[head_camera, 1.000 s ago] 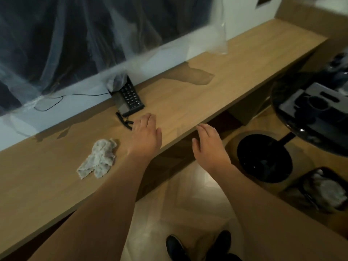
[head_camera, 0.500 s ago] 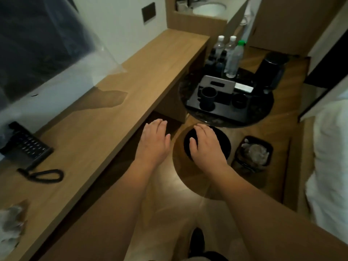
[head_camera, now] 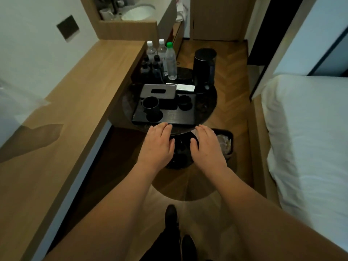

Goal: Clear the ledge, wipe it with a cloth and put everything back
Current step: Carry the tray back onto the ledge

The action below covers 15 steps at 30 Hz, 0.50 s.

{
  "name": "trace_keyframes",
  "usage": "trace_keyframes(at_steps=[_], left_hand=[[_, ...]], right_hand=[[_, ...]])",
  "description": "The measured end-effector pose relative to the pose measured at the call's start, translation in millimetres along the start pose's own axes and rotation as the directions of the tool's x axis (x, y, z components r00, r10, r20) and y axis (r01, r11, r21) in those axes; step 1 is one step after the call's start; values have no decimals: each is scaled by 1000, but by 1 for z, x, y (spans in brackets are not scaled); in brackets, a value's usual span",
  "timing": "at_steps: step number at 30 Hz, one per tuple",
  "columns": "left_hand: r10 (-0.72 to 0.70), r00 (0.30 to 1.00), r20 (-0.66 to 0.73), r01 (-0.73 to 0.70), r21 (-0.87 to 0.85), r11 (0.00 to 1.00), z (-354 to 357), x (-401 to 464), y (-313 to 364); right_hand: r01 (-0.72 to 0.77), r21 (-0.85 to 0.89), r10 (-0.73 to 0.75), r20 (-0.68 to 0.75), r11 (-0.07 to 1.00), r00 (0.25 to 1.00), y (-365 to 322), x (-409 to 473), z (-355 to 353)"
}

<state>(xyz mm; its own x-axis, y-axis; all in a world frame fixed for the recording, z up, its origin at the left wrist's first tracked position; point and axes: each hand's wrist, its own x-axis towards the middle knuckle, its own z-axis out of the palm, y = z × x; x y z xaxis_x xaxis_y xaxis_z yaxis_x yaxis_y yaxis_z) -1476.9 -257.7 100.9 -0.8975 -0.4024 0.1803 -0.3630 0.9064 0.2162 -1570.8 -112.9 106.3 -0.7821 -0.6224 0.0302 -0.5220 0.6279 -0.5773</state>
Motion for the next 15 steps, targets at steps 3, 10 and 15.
trace_keyframes(at_steps=[3,10,15], left_hand=[[34,999,29,-33,-8,999,13,24,-2],[-19,999,33,20,-28,999,39,95,-47],[-167,986,3,167,-84,982,63,143,-96]], right_hand=[[-50,12,50,14,999,999,14,21,3],[-56,11,55,95,998,994,16,96,23],[-65,-27,68,180,998,981,18,167,40]])
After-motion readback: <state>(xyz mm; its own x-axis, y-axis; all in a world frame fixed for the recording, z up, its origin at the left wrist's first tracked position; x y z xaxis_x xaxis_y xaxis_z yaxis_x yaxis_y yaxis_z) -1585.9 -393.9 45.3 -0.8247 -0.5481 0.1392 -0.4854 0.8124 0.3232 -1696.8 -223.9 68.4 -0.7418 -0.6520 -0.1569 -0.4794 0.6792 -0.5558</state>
